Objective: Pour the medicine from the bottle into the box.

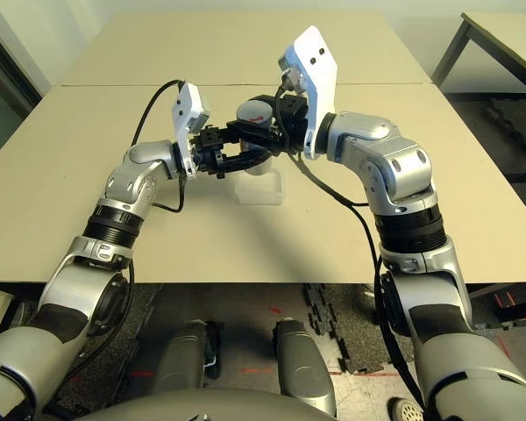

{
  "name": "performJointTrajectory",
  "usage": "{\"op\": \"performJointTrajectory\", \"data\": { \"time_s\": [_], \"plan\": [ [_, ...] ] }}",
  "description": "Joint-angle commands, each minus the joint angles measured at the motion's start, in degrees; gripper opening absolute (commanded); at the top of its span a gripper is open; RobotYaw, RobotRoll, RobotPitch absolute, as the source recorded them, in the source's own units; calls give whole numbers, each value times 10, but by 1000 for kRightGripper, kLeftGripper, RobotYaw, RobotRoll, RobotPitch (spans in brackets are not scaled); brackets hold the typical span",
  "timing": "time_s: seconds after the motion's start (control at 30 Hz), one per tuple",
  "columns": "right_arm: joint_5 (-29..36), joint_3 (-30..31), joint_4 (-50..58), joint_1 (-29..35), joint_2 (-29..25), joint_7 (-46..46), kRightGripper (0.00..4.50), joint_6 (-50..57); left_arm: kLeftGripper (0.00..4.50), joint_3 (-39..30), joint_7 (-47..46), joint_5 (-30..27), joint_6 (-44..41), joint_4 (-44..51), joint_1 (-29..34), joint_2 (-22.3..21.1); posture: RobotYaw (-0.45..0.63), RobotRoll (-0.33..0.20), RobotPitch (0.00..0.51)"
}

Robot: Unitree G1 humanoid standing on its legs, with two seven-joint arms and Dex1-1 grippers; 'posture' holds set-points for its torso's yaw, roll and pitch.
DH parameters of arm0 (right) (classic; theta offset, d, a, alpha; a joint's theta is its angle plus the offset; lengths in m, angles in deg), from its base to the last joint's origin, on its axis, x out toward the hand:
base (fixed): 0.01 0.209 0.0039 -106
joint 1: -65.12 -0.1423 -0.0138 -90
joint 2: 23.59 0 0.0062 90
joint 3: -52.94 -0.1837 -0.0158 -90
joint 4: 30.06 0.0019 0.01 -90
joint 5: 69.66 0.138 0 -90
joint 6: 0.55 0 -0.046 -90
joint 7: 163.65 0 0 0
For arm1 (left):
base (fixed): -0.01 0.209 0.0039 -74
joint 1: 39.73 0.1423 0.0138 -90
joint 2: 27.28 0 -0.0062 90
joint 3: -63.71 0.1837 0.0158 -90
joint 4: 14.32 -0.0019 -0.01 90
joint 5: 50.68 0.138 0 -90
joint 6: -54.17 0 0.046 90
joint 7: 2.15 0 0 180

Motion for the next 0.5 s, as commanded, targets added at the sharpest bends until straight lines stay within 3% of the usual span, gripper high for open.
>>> {"op": "performJointTrajectory", "data": {
  "time_s": [0.03,0.5],
  "plan": [
    [9,-10,8,-19,10,-8,2728,6,2640,12,1,15,0,-9,11,-5,-229,0,97],
    [24,-33,12,-48,34,-22,2728,27,2639,42,7,52,37,-63,33,-18,-230,0,90]
  ]
}}
